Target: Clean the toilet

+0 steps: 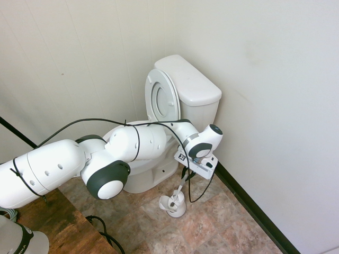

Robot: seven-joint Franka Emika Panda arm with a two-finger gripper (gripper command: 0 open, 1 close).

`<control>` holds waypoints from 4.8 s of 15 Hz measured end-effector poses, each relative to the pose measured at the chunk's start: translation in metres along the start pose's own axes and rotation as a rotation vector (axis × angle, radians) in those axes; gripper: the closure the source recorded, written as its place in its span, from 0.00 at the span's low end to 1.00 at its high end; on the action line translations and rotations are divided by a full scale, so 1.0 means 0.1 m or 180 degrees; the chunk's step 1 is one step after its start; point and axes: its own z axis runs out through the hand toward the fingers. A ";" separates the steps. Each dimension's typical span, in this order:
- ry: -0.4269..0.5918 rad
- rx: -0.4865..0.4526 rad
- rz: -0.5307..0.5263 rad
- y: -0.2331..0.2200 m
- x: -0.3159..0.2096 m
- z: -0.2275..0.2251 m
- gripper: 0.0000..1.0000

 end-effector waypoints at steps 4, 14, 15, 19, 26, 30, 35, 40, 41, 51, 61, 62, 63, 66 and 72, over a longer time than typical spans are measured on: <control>0.0001 -0.0043 -0.0082 0.05 0.01 0.01 1.00; 0.0151 -0.0044 -0.0273 0.14 0.01 0.04 1.00; 0.0162 -0.0041 -0.0261 0.17 -0.02 0.04 1.00; 0.0240 -0.0030 -0.0235 0.22 -0.14 0.08 1.00; 0.0353 -0.0055 -0.0245 0.31 -0.55 0.24 1.00; 0.0515 -0.0001 -0.0234 0.31 -0.83 0.26 1.00; 0.0658 0.0133 -0.0154 0.39 -1.29 -0.08 1.00; 0.0766 0.0229 -0.0076 0.58 -1.80 -0.49 1.00; 0.0790 0.0245 -0.0075 0.60 -1.88 -0.58 1.00; 0.1151 0.0462 0.0040 0.78 -2.50 -1.57 1.00; 0.1188 0.0370 -0.0055 0.23 -3.73 -2.40 1.00; 0.1160 0.0347 -0.0092 0.10 -3.98 -2.56 1.00; 0.1137 0.0313 -0.0122 -0.05 -4.25 -2.68 1.00; 0.1143 0.0288 -0.0187 -0.57 -4.74 -2.84 1.00; 0.1137 0.0463 -0.0328 -1.41 -4.91 -2.66 1.00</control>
